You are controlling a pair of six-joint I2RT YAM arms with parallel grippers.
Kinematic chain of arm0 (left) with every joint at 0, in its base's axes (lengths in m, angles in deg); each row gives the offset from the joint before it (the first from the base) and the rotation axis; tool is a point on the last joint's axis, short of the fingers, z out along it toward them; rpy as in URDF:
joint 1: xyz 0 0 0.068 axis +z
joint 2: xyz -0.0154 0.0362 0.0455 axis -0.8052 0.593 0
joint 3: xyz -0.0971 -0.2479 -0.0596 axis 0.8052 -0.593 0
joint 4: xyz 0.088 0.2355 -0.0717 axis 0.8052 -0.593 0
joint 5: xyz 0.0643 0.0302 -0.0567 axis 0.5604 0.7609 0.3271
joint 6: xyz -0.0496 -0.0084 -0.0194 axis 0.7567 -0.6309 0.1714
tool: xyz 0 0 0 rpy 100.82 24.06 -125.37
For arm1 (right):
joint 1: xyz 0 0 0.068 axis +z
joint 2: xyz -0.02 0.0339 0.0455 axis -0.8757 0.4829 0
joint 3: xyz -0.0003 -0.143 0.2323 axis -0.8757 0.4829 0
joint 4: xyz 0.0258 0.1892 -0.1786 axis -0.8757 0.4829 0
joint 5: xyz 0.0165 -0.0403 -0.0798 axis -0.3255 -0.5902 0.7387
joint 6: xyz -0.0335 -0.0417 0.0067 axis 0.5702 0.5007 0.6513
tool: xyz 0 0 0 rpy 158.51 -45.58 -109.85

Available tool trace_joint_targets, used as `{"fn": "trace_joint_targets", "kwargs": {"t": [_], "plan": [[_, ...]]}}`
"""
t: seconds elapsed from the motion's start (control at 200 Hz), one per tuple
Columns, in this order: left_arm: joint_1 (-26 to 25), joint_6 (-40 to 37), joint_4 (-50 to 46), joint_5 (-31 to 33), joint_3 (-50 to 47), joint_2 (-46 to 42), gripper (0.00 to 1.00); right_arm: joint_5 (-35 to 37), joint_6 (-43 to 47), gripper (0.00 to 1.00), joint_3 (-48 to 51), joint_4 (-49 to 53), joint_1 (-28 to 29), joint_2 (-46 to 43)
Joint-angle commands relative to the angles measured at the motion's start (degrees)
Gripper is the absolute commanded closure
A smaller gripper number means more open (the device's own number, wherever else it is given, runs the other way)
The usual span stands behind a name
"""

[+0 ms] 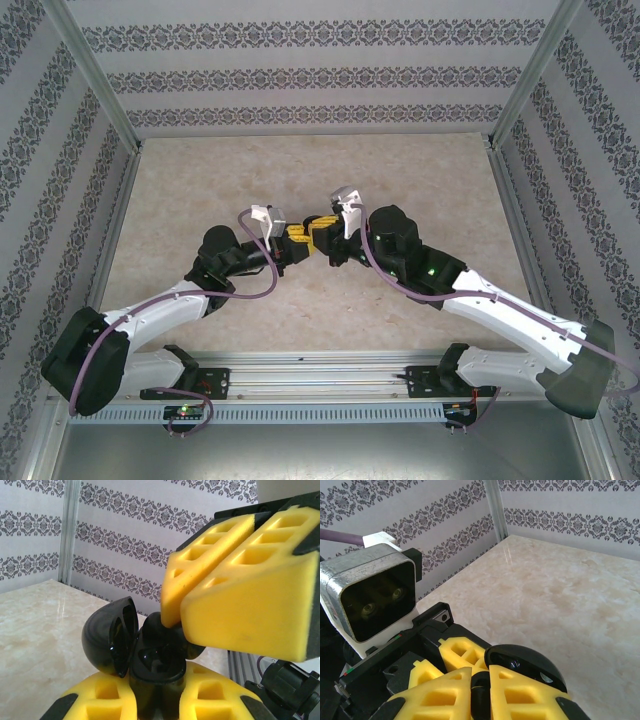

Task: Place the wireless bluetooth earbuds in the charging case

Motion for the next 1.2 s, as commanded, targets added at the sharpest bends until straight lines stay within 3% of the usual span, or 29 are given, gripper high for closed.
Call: {"fn": "trace_joint_targets", "kwargs": {"t": [0.0,0.07,0.235,0.6,0.739,0.939,1.194], "plan": [[-0.3,0.9,3.3,1.2,2.7,-0.2,1.0,-1.0,-0.6,0.86,1.2,3.1,1.2,-0.2],[-0.3,0.9,3.2,1.2,2.5,-0.3,1.0,-0.7,-1.1,0.84,0.8,3.8,1.2,-0.2],[-0.3,0.6,2.6,1.0,2.4,-0.1,1.0,-1.5,-3.6,0.63,-2.1,6.9,1.2,0.4],[-0.3,0.3,2.0,0.3,1.8,0.2,1.0,0.0,-15.7,0.4,-14.0,20.0,0.8,-0.8],[-0.3,0.5,2.2,0.0,1.9,0.3,1.0,0.1,-18.6,0.41,-15.4,23.9,-0.1,-1.1],[-0.3,1.6,3.0,-1.2,1.8,0.7,1.0,-0.9,-21.8,0.65,-15.0,29.5,-1.8,-0.8],[-0.3,2.1,2.8,-1.9,1.6,0.3,1.0,-3.5,-24.7,0.65,-13.8,29.0,-2.7,0.0]]}}
